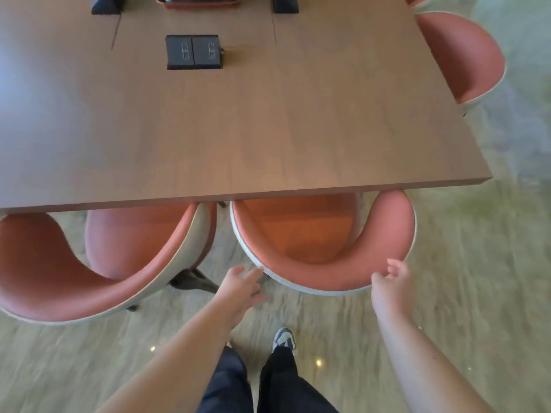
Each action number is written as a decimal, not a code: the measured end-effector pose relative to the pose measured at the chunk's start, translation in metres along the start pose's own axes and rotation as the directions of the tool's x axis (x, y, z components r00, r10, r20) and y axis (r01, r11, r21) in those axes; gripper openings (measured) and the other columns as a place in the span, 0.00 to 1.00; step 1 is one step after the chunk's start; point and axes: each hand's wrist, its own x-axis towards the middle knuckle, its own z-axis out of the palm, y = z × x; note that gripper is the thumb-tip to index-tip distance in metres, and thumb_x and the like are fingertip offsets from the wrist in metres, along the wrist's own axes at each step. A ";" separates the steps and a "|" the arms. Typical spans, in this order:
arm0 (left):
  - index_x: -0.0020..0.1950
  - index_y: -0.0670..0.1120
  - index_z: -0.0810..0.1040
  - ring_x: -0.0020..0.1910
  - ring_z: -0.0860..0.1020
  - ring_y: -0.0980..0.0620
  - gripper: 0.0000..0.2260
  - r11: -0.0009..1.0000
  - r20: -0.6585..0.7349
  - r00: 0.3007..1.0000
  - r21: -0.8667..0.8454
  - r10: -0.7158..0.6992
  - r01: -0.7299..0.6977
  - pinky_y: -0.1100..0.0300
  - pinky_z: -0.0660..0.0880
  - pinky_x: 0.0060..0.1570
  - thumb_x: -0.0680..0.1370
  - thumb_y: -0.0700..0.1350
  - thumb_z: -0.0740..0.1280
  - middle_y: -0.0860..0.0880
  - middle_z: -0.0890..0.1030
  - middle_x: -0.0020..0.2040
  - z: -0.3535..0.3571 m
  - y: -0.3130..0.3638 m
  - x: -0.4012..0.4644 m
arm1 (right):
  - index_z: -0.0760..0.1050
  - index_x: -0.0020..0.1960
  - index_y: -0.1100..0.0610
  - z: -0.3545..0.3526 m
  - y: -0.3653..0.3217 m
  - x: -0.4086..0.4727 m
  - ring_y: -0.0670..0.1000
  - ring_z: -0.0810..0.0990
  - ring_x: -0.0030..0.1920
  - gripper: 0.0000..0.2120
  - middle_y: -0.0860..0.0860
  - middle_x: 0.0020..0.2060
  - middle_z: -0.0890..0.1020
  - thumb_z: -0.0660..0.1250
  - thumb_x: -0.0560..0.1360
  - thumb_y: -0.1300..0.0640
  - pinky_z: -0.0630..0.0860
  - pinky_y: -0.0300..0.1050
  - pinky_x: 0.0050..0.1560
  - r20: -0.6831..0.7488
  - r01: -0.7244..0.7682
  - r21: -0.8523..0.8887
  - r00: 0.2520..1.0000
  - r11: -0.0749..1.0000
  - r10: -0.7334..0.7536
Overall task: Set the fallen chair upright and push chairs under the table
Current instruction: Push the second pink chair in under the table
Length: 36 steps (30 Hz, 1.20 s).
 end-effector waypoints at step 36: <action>0.56 0.55 0.74 0.51 0.84 0.40 0.11 0.989 -0.296 0.948 -0.053 0.117 -0.139 0.46 0.84 0.33 0.79 0.40 0.68 0.45 0.82 0.56 0.040 0.007 0.115 | 0.74 0.69 0.58 0.009 0.044 0.173 0.51 0.82 0.43 0.20 0.52 0.47 0.84 0.68 0.76 0.63 0.78 0.50 0.39 0.424 -0.458 0.255 0.845 0.852 0.327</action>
